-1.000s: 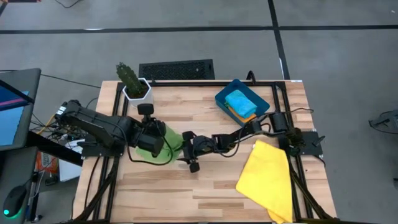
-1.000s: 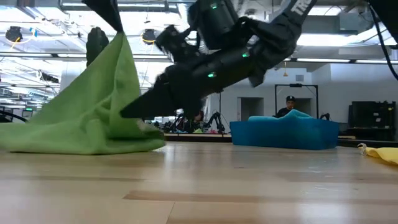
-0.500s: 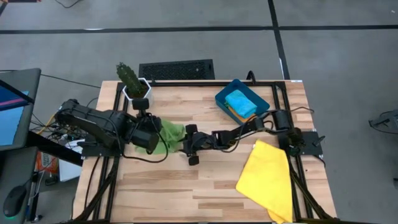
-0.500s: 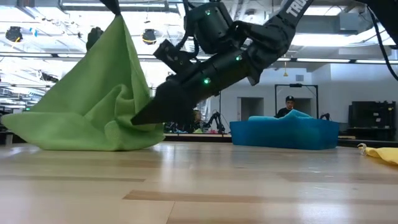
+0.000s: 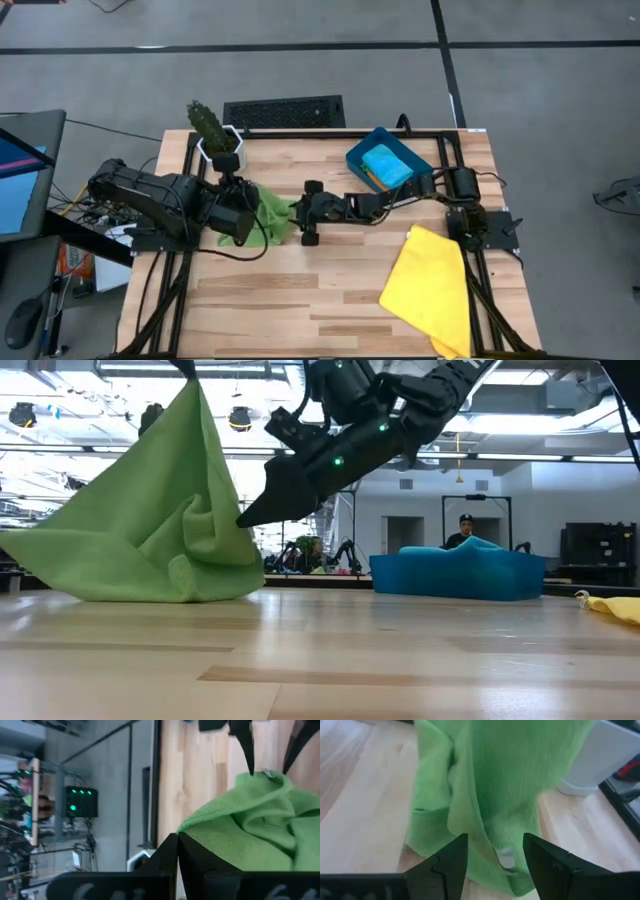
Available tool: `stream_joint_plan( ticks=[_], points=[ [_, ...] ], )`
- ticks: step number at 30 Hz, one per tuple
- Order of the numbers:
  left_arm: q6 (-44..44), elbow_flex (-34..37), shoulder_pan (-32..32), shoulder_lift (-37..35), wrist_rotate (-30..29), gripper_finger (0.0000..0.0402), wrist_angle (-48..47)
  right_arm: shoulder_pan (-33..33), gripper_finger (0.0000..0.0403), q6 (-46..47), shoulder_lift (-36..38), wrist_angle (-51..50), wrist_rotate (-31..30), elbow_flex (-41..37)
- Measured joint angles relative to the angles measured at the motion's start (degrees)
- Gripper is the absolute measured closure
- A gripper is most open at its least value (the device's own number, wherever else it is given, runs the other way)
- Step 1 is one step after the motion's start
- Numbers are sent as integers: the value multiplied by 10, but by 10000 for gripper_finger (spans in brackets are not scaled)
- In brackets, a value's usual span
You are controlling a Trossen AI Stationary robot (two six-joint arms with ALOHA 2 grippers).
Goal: Fold microfiber towels
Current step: Fold the green microfiber towel
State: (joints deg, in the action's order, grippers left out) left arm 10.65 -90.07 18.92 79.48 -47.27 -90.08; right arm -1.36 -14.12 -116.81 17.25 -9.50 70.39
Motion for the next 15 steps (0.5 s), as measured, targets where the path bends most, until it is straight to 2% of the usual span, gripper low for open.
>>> stream_joint_plan(
  ticks=[6,15],
  points=[
    [-36,-54,0,0,-43,401,0,7,188,2,0,15,28,0],
    [-39,-112,0,0,-57,401,1,4,201,-18,0,56,33,0]
  ],
)
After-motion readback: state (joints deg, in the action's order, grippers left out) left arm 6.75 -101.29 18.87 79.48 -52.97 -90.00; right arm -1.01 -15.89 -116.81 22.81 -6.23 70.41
